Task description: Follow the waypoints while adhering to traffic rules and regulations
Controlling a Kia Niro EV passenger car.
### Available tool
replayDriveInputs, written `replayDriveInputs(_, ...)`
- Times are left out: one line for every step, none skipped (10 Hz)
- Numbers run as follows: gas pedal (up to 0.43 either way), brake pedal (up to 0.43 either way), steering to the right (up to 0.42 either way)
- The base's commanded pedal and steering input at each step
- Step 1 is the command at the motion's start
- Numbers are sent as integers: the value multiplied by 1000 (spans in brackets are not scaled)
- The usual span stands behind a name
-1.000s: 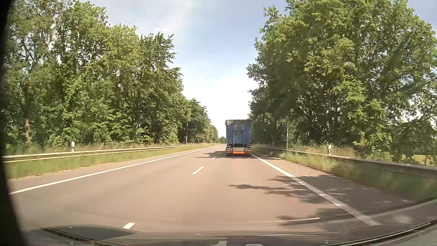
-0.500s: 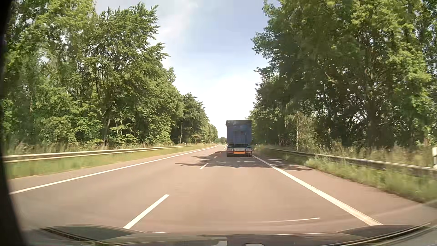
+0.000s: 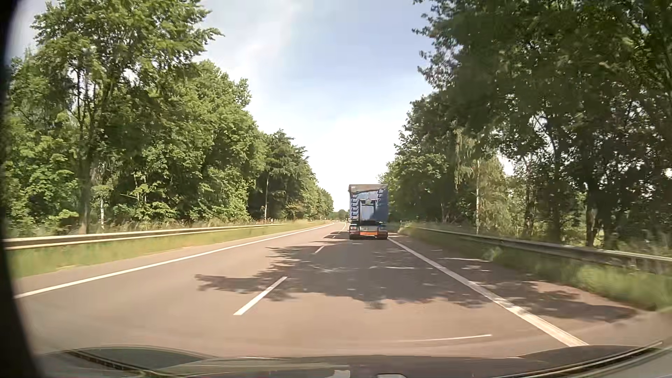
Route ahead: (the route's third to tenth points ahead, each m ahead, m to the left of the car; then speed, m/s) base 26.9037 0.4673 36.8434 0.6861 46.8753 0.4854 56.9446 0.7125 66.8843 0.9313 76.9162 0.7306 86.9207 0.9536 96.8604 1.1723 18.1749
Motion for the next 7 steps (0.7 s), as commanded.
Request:
replayDriveInputs(189,0,1)
replayDriveInputs(189,0,1)
replayDriveInputs(189,0,1)
replayDriveInputs(189,0,1)
replayDriveInputs(189,0,1)
replayDriveInputs(189,0,1)
replayDriveInputs(189,0,1)
